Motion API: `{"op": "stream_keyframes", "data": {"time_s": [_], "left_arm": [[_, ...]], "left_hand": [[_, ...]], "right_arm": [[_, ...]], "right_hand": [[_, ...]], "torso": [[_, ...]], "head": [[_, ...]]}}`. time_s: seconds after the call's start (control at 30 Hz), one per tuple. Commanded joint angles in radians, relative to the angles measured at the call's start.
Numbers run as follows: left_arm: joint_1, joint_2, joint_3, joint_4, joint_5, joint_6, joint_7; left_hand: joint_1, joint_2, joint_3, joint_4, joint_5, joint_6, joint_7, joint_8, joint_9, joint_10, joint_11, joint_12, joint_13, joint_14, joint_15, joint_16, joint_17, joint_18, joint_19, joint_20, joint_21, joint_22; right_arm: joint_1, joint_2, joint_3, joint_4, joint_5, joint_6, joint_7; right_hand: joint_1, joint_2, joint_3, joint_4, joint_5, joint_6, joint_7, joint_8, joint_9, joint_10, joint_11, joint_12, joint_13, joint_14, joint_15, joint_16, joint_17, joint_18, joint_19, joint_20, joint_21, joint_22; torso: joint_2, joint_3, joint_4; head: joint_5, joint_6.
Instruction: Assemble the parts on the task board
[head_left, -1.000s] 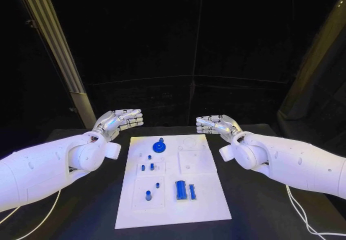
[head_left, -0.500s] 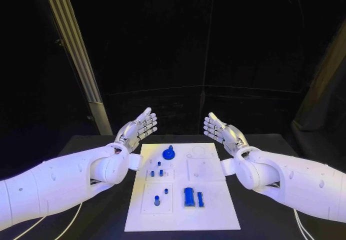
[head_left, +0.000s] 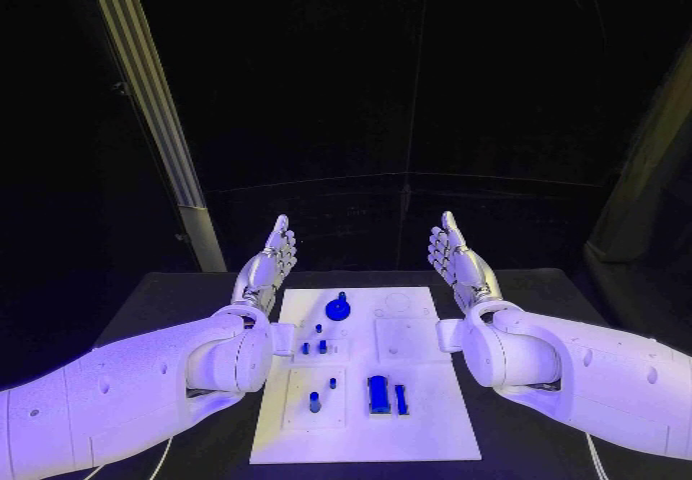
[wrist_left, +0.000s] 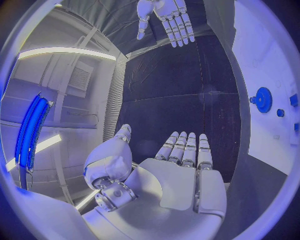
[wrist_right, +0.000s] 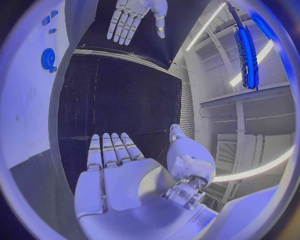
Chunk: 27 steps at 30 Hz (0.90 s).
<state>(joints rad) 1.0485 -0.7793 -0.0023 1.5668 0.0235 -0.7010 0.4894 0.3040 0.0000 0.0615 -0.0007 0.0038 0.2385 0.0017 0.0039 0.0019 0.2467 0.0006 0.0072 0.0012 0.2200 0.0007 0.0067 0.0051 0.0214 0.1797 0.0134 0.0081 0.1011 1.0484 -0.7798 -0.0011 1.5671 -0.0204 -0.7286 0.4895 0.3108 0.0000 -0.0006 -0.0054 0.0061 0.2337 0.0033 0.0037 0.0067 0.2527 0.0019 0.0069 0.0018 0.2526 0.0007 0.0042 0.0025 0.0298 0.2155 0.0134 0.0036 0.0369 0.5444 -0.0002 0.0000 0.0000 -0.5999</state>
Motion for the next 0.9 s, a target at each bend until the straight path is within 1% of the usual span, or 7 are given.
{"op": "stream_keyframes", "data": {"time_s": [0.03,0.47,0.53,0.57,0.63,0.67,0.9], "left_arm": [[0.001,-0.001,0.002,0.003,-0.023,-0.069,0.031],[0.001,-0.001,0.002,0.003,-0.023,-0.069,0.031],[0.001,-0.001,0.002,0.003,-0.023,-0.069,0.031],[0.001,-0.001,0.002,0.003,-0.023,-0.069,0.031],[0.001,-0.001,0.002,0.003,-0.023,-0.069,0.031],[0.001,-0.001,0.002,0.003,-0.023,-0.069,0.031],[0.001,-0.001,0.002,0.003,-0.023,-0.069,0.031]], "left_hand": [[-0.1,0.0,-0.061,0.001,-0.004,-0.078,-0.002,-0.004,-0.002,-0.081,-0.001,-0.007,-0.001,-0.072,-0.001,-0.007,-0.005,-0.021,-0.059,-0.013,-0.008,-0.101],[-0.183,0.0,-0.061,0.001,-0.004,-0.143,-0.002,-0.004,-0.002,-0.147,-0.001,-0.007,-0.001,-0.13,-0.001,-0.007,-0.005,-0.021,-0.104,-0.013,-0.008,-0.101],[-0.194,0.0,-0.061,0.001,-0.004,-0.153,-0.002,-0.004,-0.002,-0.157,-0.001,-0.007,-0.001,-0.138,-0.001,-0.007,-0.005,-0.021,-0.18,-0.013,-0.008,-0.101],[-0.195,0.0,-0.061,0.001,-0.004,-0.155,-0.002,-0.004,-0.002,-0.16,-0.001,-0.007,-0.001,-0.141,-0.001,-0.007,-0.005,-0.021,-0.18,-0.013,-0.008,-0.101],[-0.204,0.0,-0.061,0.001,-0.004,-0.16,-0.002,-0.004,-0.002,-0.165,-0.001,-0.007,-0.001,-0.145,-0.001,-0.007,-0.005,-0.021,-0.18,-0.013,-0.008,-0.101],[-0.208,0.0,-0.061,0.001,-0.004,-0.164,-0.002,-0.004,-0.002,-0.168,-0.001,-0.007,-0.001,-0.22,-0.001,-0.007,-0.005,-0.021,-0.18,-0.013,-0.008,-0.101],[-0.304,0.0,-0.061,0.001,-0.004,-0.238,-0.002,-0.004,-0.002,-0.247,-0.001,-0.007,-0.001,-0.22,-0.001,-0.007,-0.005,-0.021,-0.18,-0.013,-0.008,-0.101]], "right_arm": [[0.002,0.0,0.001,0.003,0.02,-0.041,0.031],[0.002,0.0,0.001,0.003,0.02,-0.041,0.031],[0.002,0.0,0.001,0.003,0.02,-0.041,0.031],[0.002,0.0,0.001,0.003,0.02,-0.041,0.031],[0.002,0.0,0.001,0.003,0.02,-0.041,0.031],[0.002,0.0,0.001,0.003,0.02,-0.041,0.031],[0.002,0.0,0.001,0.003,0.02,-0.041,0.031]], "right_hand": [[-0.102,0.0,0.001,0.005,-0.006,-0.076,-0.003,-0.004,-0.007,-0.083,-0.002,-0.007,-0.002,-0.082,-0.001,-0.004,-0.003,-0.03,-0.071,-0.013,-0.004,-0.037],[-0.186,0.0,0.001,0.005,-0.006,-0.14,-0.003,-0.004,-0.007,-0.15,-0.002,-0.007,-0.002,-0.151,-0.001,-0.004,-0.003,-0.03,-0.128,-0.013,-0.004,-0.037],[-0.2,0.0,0.001,0.005,-0.006,-0.152,-0.003,-0.004,-0.007,-0.165,-0.002,-0.007,-0.002,-0.163,-0.001,-0.004,-0.003,-0.03,-0.139,-0.013,-0.004,-0.037],[-0.221,0.0,0.001,0.005,-0.006,-0.234,-0.003,-0.004,-0.007,-0.181,-0.002,-0.007,-0.002,-0.179,-0.001,-0.004,-0.003,-0.03,-0.216,-0.013,-0.004,-0.037],[-0.311,0.0,0.001,0.005,-0.006,-0.234,-0.003,-0.004,-0.007,-0.253,-0.002,-0.007,-0.002,-0.253,-0.001,-0.004,-0.003,-0.03,-0.216,-0.013,-0.004,-0.037],[-0.311,0.0,0.001,0.005,-0.006,-0.234,-0.003,-0.004,-0.007,-0.253,-0.002,-0.007,-0.002,-0.253,-0.001,-0.004,-0.003,-0.03,-0.216,-0.013,-0.004,-0.037],[-0.311,0.0,0.001,0.005,-0.006,-0.234,-0.003,-0.004,-0.007,-0.253,-0.002,-0.007,-0.002,-0.253,-0.001,-0.004,-0.003,-0.03,-0.216,-0.013,-0.004,-0.037]], "torso": [[0.0,0.0002,0.0],[0.0,0.0002,0.0],[0.0,0.0002,0.0],[0.0,0.0002,0.0],[0.0,0.0002,0.0],[0.0,0.0002,0.0],[0.0,0.0002,0.0]], "head": [[0.0,0.0],[0.0,0.0],[0.0,0.0],[0.0,0.0],[0.0,0.0],[0.0,0.0],[0.0,0.0]]}}
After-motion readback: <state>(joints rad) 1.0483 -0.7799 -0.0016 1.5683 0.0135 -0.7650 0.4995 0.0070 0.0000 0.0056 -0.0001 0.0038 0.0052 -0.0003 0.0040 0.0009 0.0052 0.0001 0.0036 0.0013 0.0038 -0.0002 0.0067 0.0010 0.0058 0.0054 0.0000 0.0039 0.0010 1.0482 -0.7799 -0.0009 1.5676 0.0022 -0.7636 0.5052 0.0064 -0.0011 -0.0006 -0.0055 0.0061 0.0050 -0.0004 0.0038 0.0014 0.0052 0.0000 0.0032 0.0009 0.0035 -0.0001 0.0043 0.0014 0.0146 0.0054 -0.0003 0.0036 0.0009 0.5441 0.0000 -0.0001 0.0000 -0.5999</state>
